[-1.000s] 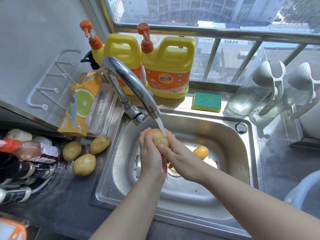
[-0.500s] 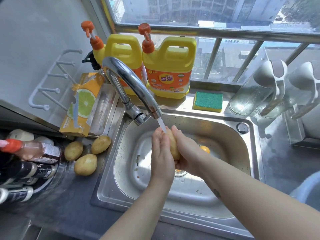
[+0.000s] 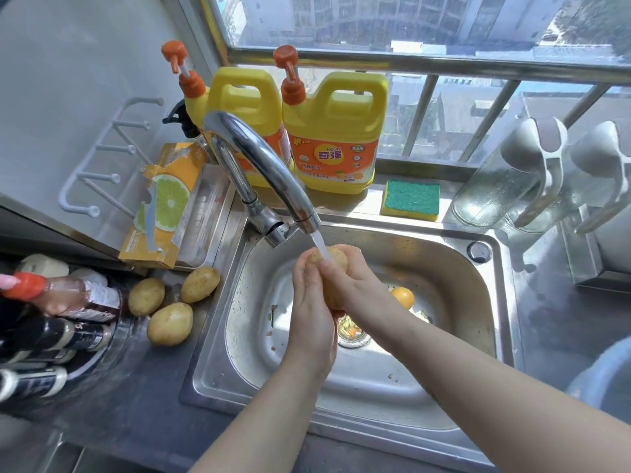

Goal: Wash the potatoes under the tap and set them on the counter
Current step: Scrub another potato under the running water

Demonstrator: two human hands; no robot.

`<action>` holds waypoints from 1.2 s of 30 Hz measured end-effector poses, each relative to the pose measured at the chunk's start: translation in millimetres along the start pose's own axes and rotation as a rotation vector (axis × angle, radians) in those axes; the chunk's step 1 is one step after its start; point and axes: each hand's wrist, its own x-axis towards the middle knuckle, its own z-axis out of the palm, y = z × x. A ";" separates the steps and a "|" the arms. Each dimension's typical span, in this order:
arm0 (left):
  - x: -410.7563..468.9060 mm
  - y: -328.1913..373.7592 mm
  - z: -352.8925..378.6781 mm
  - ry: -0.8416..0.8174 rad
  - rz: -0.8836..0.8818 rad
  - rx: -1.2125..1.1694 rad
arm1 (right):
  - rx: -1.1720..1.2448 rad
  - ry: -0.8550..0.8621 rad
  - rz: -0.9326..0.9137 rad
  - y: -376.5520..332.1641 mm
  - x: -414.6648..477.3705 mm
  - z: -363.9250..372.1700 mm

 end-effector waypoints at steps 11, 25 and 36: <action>3.3 -1.0 -5.2 0.031 -0.016 -0.123 | 0.073 -0.102 0.021 0.9 1.0 -12.1; -9.9 -6.0 8.3 -0.004 -0.017 -0.021 | 0.348 0.094 0.199 -11.9 4.3 1.1; 13.5 14.3 13.7 0.285 -0.240 -0.256 | 0.313 0.162 -0.022 -1.8 -5.0 14.9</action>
